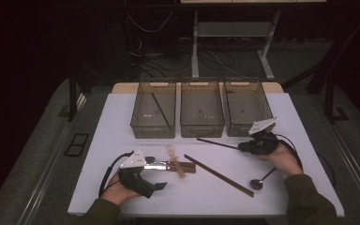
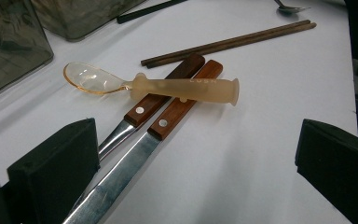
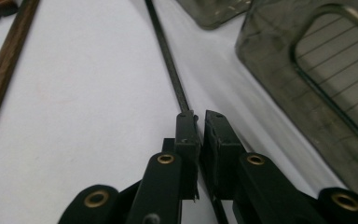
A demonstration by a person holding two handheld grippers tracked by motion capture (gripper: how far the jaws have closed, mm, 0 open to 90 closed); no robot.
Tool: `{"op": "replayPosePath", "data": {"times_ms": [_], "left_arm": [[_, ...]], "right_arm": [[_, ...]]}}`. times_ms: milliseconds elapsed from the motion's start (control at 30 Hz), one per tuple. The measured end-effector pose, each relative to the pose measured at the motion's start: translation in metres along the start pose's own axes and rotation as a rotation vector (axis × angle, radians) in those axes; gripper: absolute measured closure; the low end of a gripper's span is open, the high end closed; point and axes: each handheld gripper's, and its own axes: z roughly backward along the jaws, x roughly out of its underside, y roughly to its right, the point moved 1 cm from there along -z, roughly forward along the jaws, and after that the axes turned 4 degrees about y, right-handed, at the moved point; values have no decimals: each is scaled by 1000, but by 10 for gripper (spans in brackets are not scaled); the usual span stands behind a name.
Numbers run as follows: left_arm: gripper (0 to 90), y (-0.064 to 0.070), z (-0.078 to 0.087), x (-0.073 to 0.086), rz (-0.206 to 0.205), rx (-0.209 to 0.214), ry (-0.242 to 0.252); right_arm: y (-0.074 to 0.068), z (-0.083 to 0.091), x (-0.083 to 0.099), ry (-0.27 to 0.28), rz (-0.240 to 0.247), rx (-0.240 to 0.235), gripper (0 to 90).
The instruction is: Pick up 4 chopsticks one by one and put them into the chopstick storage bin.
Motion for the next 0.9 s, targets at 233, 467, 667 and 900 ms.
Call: {"op": "replayPosePath", "data": {"times_ms": [233,467,667,900], "left_arm": [[0,2,0,0,-2,9,-2],[0,3,0,0,-9,11,-1],[0,2,0,0,-10,12,-3],[0,3,0,0,-11,13,-1]], "right_arm": [[-8,4,-1,0,28,-41,896],[-13,2,-4,2,49,-33,825],[-14,-5,-13,55,48,-44,790],[-17,-19,-14,26,57,-44,811]]}}
